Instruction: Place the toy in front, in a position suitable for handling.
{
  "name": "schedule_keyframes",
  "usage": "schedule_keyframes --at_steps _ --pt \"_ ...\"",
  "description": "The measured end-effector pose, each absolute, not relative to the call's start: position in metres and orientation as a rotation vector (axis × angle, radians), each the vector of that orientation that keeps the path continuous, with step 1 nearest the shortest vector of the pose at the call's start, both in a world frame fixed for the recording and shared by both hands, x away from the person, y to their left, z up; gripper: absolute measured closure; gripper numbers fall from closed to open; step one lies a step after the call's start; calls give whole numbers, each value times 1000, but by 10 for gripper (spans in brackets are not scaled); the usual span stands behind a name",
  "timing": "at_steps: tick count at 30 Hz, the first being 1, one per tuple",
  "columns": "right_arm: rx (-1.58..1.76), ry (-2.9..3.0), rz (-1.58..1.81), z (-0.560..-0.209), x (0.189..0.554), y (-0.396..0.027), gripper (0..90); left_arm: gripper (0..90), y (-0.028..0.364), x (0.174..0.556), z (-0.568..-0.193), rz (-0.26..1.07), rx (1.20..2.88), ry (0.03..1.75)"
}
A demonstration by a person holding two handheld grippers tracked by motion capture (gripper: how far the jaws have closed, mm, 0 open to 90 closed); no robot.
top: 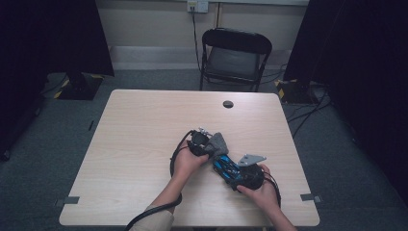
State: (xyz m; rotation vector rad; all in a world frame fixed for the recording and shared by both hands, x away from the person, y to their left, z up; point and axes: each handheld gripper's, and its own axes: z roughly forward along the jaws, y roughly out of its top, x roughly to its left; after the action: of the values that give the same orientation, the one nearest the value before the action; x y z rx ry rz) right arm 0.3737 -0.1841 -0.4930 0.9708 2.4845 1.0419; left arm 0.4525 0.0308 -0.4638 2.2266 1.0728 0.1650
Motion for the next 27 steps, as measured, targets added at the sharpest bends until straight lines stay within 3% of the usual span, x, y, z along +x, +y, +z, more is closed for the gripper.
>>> schedule_keyframes --at_steps 17,27 --pt "989 2480 1056 -495 376 -183 249 725 56 424 -462 117 2258 1011" --pt "988 2479 1052 -495 376 -183 249 723 63 436 -450 232 2186 1055"
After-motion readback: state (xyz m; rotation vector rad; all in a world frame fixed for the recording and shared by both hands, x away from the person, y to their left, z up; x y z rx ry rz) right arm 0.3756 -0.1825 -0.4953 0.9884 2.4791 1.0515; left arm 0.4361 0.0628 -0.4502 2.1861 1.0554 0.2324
